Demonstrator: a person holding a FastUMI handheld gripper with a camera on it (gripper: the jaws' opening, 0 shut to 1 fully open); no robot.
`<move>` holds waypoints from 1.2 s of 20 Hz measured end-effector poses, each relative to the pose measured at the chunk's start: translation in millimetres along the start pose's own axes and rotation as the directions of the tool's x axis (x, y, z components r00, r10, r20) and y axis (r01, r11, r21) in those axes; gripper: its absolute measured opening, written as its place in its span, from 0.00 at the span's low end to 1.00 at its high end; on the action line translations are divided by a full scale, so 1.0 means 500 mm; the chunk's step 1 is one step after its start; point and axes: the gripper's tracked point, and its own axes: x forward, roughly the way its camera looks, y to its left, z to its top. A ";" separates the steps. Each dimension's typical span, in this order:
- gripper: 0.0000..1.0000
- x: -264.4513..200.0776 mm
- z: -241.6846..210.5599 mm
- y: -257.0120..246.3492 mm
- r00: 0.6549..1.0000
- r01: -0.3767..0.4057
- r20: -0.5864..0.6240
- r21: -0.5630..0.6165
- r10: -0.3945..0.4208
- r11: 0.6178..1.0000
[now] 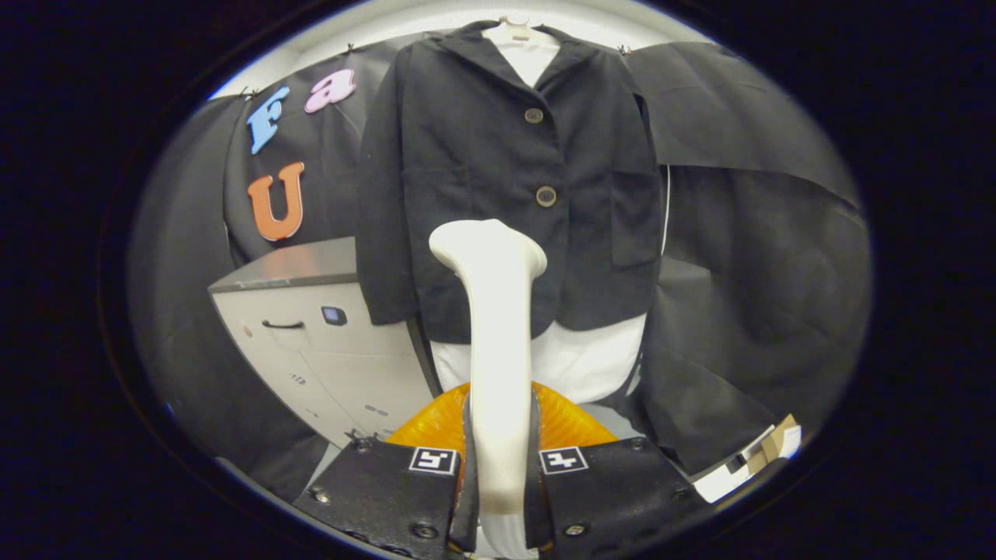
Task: Iron the clothes twice with a garment steamer, once on the left side and once on the right side.
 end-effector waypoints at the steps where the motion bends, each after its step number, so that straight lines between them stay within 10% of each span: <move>1: 0.26 -0.014 0.029 0.003 1.000 -0.012 0.024 0.006 0.011 1.000; 12: 0.26 -0.144 0.367 -0.044 0.959 -0.091 0.275 0.093 0.062 0.991; 24: 0.26 -0.090 0.698 -0.249 0.885 -0.017 0.461 0.172 -0.065 0.985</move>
